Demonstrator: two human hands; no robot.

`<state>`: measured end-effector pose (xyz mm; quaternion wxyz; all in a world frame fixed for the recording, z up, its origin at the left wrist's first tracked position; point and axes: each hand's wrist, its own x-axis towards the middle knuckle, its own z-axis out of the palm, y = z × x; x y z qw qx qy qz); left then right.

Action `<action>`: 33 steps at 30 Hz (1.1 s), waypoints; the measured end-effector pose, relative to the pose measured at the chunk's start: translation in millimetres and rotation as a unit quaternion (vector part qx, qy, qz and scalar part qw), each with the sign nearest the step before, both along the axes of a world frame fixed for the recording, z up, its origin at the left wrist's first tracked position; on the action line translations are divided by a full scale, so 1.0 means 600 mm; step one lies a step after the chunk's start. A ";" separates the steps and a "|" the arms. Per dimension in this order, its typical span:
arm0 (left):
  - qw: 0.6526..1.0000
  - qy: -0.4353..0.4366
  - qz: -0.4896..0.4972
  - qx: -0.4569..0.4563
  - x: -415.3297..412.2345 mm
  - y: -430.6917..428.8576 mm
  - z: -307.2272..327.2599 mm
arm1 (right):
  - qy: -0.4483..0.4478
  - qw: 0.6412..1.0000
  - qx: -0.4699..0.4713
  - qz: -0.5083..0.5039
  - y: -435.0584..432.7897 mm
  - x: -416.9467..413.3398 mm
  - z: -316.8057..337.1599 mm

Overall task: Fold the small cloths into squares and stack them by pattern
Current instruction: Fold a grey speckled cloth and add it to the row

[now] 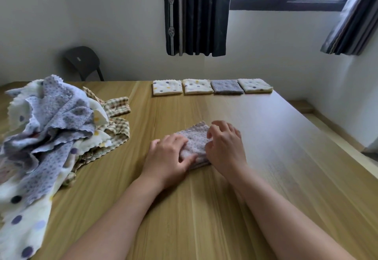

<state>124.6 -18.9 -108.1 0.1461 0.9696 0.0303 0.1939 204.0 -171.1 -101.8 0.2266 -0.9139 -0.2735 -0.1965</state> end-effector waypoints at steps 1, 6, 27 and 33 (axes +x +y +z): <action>0.998 0.059 -0.005 0.001 0.000 -0.001 -0.005 | 0.014 0.998 0.027 0.049 0.001 0.001 -0.002; 0.985 0.174 0.001 0.008 -0.003 0.015 0.001 | 0.161 0.970 -0.079 0.162 0.009 -0.001 -0.009; 0.970 0.208 0.128 0.022 0.002 0.018 0.002 | 0.192 0.954 -0.228 0.014 -0.057 0.131 -0.005; 0.963 0.202 0.179 0.014 0.058 -0.047 0.015 | 0.225 0.945 -0.227 -0.066 -0.133 0.256 0.006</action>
